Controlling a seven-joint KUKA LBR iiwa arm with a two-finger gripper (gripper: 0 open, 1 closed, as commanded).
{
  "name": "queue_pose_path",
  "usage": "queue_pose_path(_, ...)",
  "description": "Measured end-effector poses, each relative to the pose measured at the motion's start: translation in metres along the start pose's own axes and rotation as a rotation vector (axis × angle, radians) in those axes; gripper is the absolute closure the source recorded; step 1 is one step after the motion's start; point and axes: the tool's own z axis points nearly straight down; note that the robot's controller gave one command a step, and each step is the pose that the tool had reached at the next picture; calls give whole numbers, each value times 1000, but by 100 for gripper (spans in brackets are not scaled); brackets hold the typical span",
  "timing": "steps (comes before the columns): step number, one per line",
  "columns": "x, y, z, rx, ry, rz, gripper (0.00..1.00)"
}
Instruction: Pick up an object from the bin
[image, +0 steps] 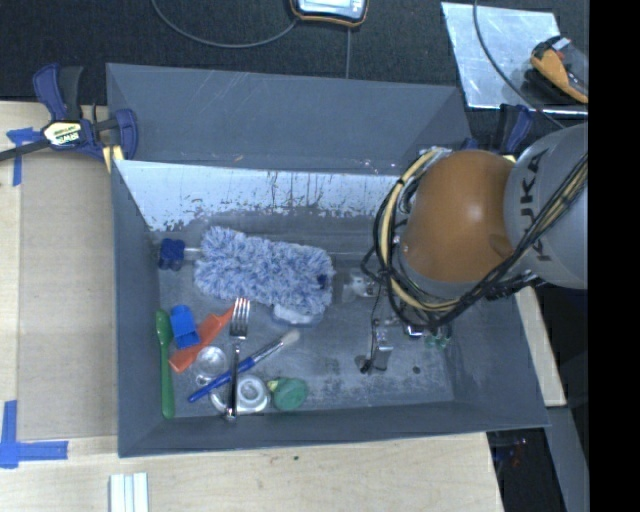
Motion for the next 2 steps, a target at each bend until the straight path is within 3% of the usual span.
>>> queue_pose_path(1,-2,0,-5,0,-9,1,0)
queue_pose_path(2,-69,39,80,0,-13,-26,0)
